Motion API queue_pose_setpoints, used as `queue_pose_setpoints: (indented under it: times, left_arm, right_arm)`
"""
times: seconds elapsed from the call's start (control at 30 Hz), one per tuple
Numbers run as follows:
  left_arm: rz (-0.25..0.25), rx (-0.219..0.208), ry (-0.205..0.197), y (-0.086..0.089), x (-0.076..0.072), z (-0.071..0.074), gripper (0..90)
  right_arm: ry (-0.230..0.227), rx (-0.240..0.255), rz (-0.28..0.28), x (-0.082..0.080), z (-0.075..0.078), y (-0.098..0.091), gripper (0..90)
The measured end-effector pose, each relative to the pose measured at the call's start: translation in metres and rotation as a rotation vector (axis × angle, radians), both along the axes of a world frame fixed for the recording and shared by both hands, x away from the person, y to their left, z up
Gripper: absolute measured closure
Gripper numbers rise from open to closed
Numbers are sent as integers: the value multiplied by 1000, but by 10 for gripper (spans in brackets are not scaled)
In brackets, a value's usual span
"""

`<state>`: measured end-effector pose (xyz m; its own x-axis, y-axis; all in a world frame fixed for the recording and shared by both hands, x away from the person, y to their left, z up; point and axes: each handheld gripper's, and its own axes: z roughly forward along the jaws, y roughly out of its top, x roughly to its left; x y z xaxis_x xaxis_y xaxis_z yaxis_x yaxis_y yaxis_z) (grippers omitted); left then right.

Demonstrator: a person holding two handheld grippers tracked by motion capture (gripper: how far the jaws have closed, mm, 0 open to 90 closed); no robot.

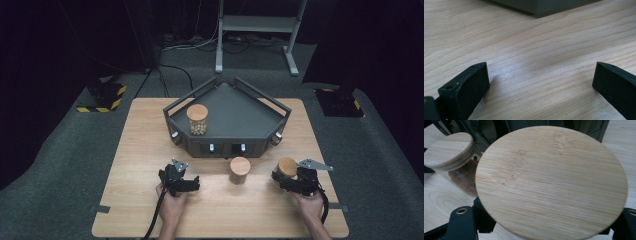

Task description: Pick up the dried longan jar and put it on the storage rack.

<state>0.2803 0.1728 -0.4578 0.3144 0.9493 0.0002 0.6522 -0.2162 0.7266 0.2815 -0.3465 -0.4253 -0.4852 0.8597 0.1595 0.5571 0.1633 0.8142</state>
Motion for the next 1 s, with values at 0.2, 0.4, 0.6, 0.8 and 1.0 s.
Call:
queue_pose_setpoints:
  times: [0.2, 0.4, 0.6, 0.8, 1.0]
  left_arm:
    - [0, 0, 0, 0, 0, 0, 7]
    - [0, 0, 0, 0, 0, 0, 7]
    - [0, 0, 0, 0, 0, 0, 7]
    - [0, 0, 0, 0, 0, 0, 8]
    - [0, 0, 0, 0, 0, 0, 7]
  right_arm:
    - [-10, -7, 15, 4, 8, -1, 248]
    - [-11, -7, 22, 9, 16, 1, 248]
    - [4, -10, 22, 16, 25, 8, 248]
    - [-11, -18, 34, 20, 37, 13, 249]
    - [-29, -36, 55, 27, 52, 20, 249]
